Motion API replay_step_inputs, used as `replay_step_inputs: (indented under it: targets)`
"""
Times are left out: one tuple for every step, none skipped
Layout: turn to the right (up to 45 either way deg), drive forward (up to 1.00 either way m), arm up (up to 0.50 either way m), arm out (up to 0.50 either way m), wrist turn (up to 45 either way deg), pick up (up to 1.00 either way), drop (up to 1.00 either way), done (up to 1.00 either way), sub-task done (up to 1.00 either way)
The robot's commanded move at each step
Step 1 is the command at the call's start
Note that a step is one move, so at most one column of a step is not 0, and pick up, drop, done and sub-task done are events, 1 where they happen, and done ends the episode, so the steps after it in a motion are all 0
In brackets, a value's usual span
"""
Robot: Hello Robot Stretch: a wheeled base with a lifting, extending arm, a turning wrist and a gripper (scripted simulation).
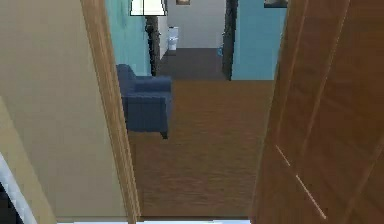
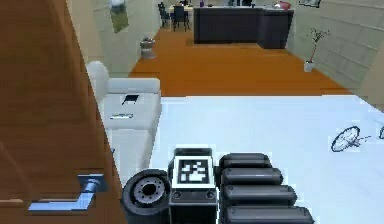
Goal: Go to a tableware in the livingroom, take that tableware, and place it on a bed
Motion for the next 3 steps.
replay_step_inputs:
  targets:
    - [0.0, 0.65, 0.0, 0.0, 0.0, 0.0, 0.0, 0.0, 0.0]
    - [0.0, 0.7, 0.0, 0.0, 0.0, 0.0, 0.0, 0.0, 0.0]
    - [45.0, 0.0, 0.0, 0.0, 0.0, 0.0, 0.0, 0.0, 0.0]
